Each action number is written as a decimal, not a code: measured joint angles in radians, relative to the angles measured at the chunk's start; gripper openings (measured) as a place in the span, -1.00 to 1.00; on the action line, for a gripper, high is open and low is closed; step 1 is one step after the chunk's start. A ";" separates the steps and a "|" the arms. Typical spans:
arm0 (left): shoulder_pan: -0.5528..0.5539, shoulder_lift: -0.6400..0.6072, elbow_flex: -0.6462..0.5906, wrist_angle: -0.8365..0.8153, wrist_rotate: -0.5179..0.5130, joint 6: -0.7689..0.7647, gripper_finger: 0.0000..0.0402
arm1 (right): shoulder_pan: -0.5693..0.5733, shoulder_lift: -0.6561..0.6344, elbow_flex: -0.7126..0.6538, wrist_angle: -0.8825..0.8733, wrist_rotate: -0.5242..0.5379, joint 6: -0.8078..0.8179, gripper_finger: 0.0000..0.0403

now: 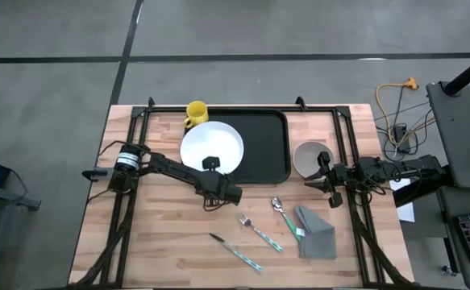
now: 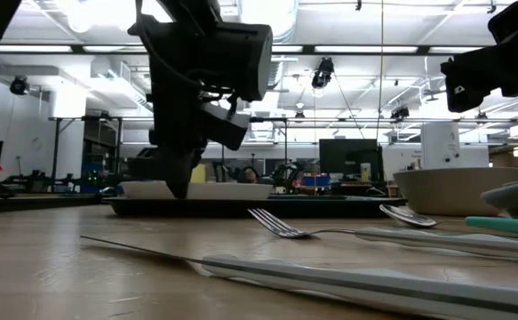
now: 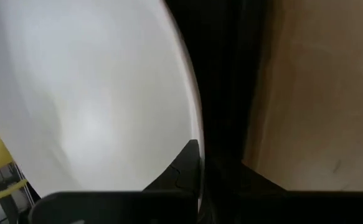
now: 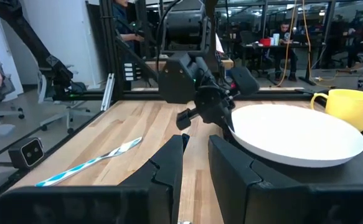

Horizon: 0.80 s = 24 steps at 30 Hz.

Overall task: Set up tray
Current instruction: Put the white plate on the black serving tray

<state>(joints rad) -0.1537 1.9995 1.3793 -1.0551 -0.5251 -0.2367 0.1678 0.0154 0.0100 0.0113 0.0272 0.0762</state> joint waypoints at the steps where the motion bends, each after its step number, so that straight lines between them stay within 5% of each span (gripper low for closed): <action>1: 0.004 0.000 -0.003 0.000 0.000 0.000 -1.00 | 0.000 0.000 0.000 0.000 0.000 0.001 -0.66; 24: 0.006 -0.001 -0.007 0.027 0.044 -0.009 -1.00 | 0.000 0.000 0.000 0.000 0.000 0.001 -0.66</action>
<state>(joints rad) -0.1478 1.9984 1.3724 -1.0283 -0.4812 -0.2459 0.1680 0.0154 0.0101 0.0113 0.0270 0.0768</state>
